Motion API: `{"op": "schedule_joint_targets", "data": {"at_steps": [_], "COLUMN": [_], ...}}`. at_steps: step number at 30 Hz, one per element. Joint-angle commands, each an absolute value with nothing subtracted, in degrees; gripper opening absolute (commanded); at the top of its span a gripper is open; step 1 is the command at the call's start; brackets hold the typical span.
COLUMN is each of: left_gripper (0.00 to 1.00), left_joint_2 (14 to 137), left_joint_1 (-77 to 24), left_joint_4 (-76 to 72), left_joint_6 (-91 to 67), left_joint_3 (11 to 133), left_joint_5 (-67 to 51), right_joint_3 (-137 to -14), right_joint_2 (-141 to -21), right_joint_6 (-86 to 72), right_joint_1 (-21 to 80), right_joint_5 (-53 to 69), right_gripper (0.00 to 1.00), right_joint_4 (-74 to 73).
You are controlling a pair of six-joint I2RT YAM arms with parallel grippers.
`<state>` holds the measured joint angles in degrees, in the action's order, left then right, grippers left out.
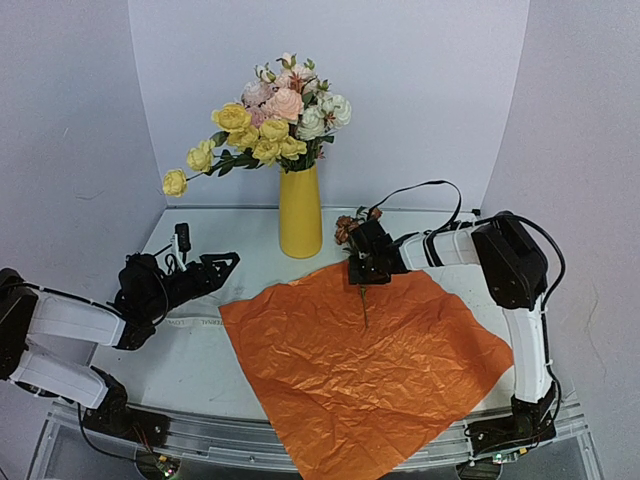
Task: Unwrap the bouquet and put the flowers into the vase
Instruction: Pick up the fake flower from the wrapping paper.
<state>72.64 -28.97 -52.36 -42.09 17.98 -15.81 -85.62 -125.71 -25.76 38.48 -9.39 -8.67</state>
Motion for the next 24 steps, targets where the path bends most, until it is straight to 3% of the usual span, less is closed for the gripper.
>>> {"op": "schedule_joint_targets", "data": {"at_steps": [1, 8, 10, 16, 24], "left_gripper": [0.78, 0.77, 0.77, 0.77, 0.78], "left_joint_2": [71.8, 73.3, 73.8, 75.0, 80.2], "left_joint_1": [-29.1, -29.1, -29.2, -32.4, -46.7], "left_joint_4": [-52.9, -52.8, -52.9, -52.8, -52.8], "left_joint_6": [-42.8, -43.4, -43.5, -43.0, -42.2], "left_joint_3": [18.0, 19.0, 19.3, 20.6, 25.1], "left_joint_5": [-18.4, -20.2, -20.8, -18.4, -7.5], "right_joint_3": [-87.6, -88.5, -88.3, -83.6, -69.9], "right_joint_2": [-127.5, -128.5, -127.4, -120.0, -103.3], "right_joint_6": [-25.5, -25.2, -25.5, -26.8, -34.2], "right_joint_1": [37.3, 37.1, 37.0, 37.0, 37.0], "right_joint_5": [-9.6, -7.6, -7.6, -8.8, -7.1], "right_gripper": [0.46, 0.28, 0.05, 0.02, 0.00], "right_joint_4": [-9.4, -9.4, -9.4, -6.3, 3.8]}}
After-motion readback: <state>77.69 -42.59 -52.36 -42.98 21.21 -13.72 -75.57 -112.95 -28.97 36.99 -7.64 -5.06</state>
